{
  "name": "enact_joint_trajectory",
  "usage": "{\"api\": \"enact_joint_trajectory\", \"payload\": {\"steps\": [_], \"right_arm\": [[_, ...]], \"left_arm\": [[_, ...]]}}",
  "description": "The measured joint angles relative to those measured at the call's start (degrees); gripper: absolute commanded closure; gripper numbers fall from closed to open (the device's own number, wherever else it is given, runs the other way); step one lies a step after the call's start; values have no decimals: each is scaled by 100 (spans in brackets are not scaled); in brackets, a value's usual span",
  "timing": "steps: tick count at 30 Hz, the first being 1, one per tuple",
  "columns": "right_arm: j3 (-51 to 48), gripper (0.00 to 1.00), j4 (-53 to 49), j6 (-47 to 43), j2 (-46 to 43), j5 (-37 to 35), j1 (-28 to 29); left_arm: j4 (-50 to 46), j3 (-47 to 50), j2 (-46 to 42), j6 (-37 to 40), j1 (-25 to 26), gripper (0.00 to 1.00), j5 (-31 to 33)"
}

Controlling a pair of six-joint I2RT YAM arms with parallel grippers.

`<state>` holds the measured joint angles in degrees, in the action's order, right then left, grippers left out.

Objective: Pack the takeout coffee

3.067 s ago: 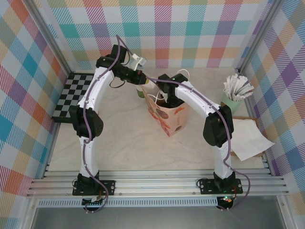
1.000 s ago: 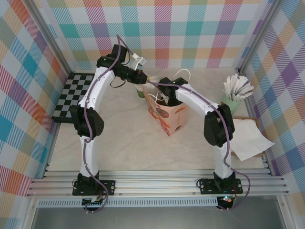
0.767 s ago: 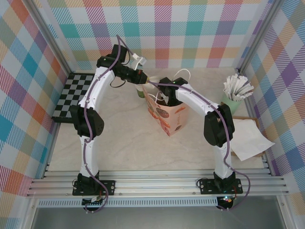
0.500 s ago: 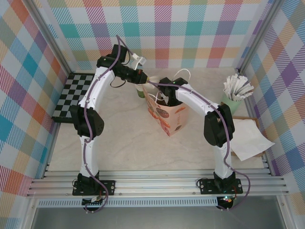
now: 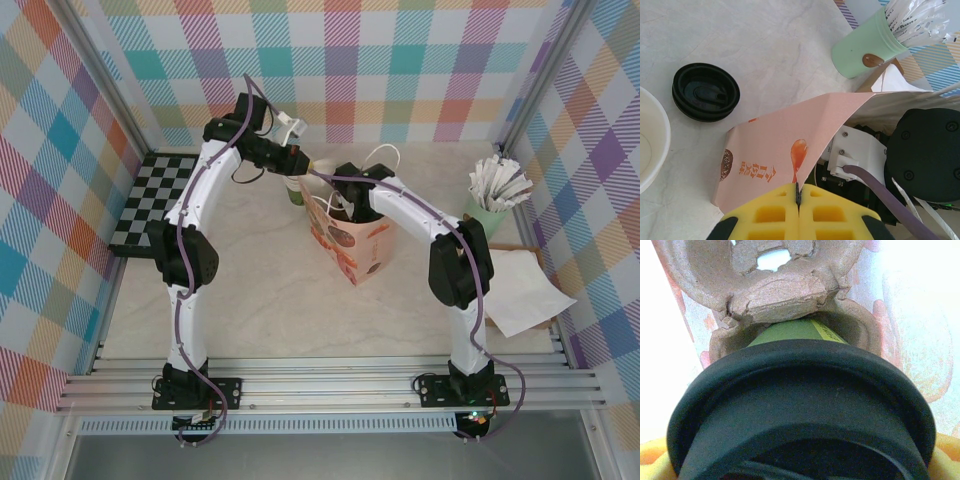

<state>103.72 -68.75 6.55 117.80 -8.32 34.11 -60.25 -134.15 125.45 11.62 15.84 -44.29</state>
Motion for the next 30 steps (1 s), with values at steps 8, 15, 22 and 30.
{"api": "enact_joint_trajectory", "payload": {"steps": [8, 15, 22, 30], "right_arm": [[-197, 95, 212, 2, -105, -4, 0], [-404, 95, 415, -2, -203, 2, -7], [-402, 95, 420, -17, -201, 11, -13], [-310, 95, 365, -13, -164, 22, -15]], "left_arm": [[0, 0, 2, -2, 0, 100, -4], [-7, -33, 9, -2, 0, 100, 0], [-4, -37, 11, -7, 0, 100, -2], [15, -37, 11, -114, 0, 100, -2]]}}
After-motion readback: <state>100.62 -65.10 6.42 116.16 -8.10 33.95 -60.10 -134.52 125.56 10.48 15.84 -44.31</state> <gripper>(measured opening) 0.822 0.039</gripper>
